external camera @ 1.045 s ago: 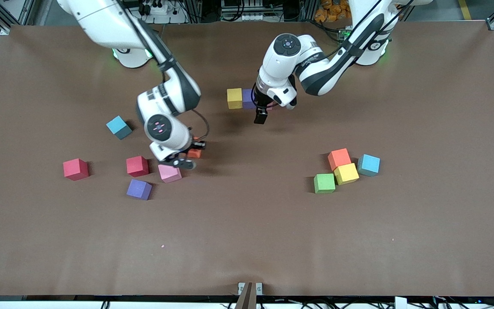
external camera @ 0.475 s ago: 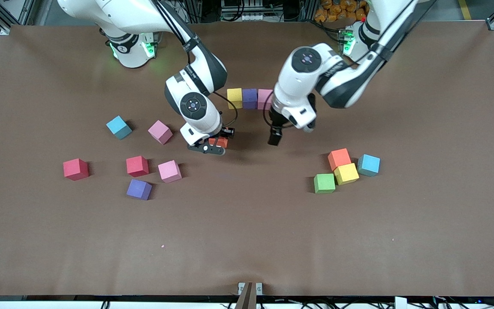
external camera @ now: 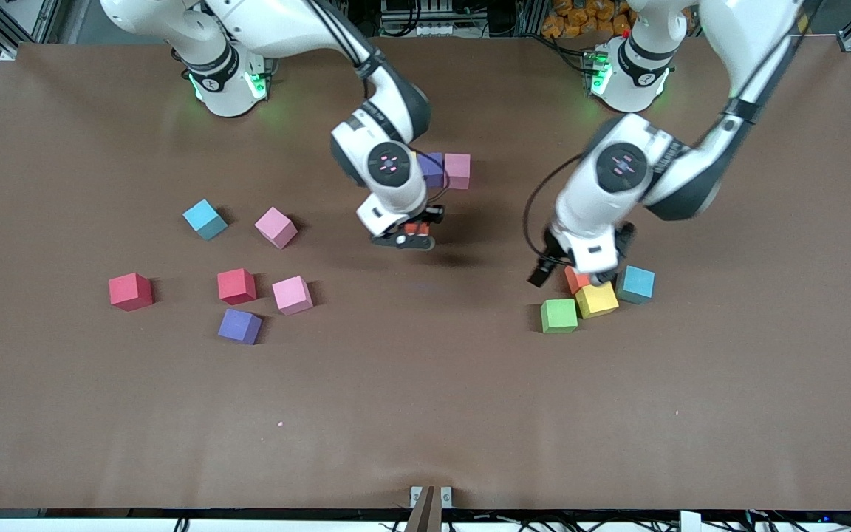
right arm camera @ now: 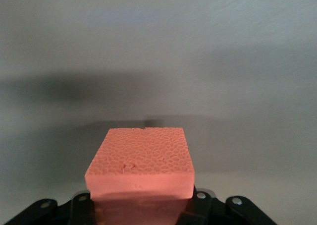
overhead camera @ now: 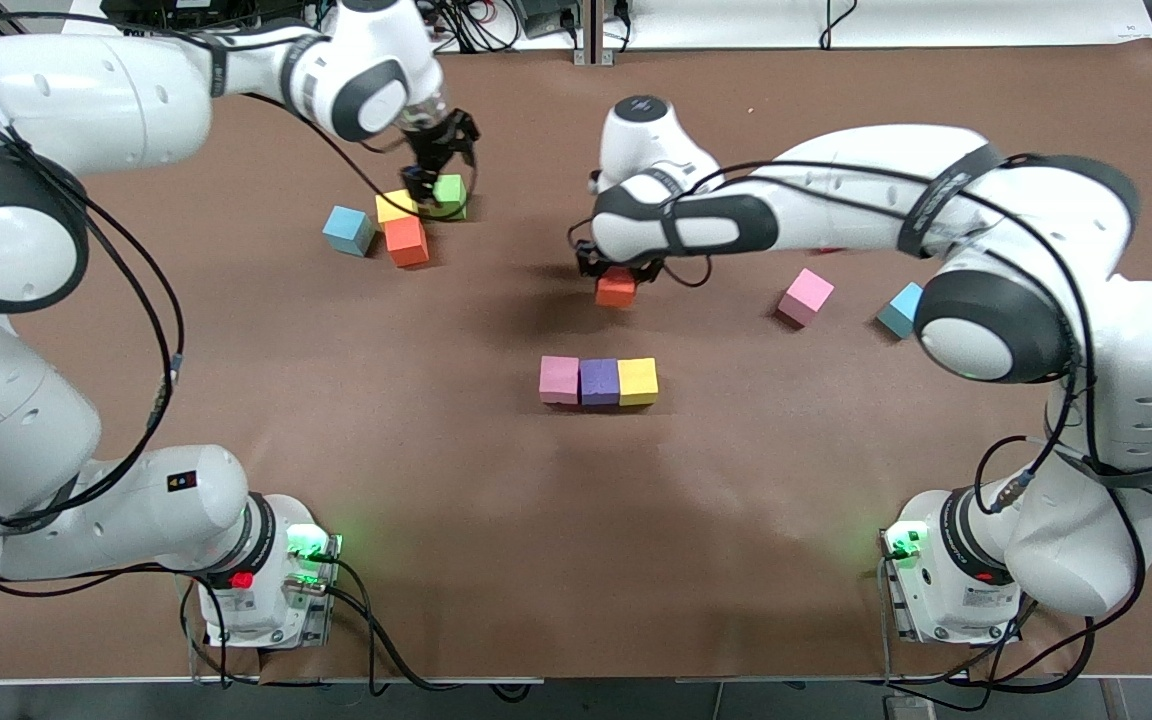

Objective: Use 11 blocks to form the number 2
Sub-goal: 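Carry the orange block to the centre while the left gripper reaches another orange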

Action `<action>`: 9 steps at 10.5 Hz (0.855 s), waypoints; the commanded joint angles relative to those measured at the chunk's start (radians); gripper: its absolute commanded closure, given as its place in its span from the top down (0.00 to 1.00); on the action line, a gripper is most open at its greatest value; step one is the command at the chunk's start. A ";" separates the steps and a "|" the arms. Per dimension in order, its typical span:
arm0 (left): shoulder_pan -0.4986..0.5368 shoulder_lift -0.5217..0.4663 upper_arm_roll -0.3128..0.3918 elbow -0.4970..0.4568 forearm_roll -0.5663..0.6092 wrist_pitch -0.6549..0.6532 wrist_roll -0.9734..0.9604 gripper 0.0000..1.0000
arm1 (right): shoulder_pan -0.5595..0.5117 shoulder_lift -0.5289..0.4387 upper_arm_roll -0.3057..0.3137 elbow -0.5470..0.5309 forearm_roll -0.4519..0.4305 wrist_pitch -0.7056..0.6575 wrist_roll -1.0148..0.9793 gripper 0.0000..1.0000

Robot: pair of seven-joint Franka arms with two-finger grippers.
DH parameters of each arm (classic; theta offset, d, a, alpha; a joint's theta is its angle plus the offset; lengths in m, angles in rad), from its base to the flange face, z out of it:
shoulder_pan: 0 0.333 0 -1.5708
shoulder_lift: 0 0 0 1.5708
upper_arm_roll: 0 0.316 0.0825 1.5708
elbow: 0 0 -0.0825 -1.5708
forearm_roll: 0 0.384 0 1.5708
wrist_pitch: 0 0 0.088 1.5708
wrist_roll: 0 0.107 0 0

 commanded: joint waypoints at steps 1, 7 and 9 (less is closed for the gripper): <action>0.094 0.016 -0.014 -0.025 0.006 -0.060 0.479 1.00 | 0.066 0.069 -0.008 0.080 -0.009 -0.012 0.014 0.43; 0.196 0.142 -0.002 -0.046 0.046 -0.053 0.785 1.00 | 0.122 0.097 -0.009 0.095 -0.022 -0.001 0.037 0.44; 0.196 0.160 0.001 -0.038 0.069 -0.050 0.783 1.00 | 0.126 0.108 -0.009 0.110 -0.022 0.000 0.049 0.44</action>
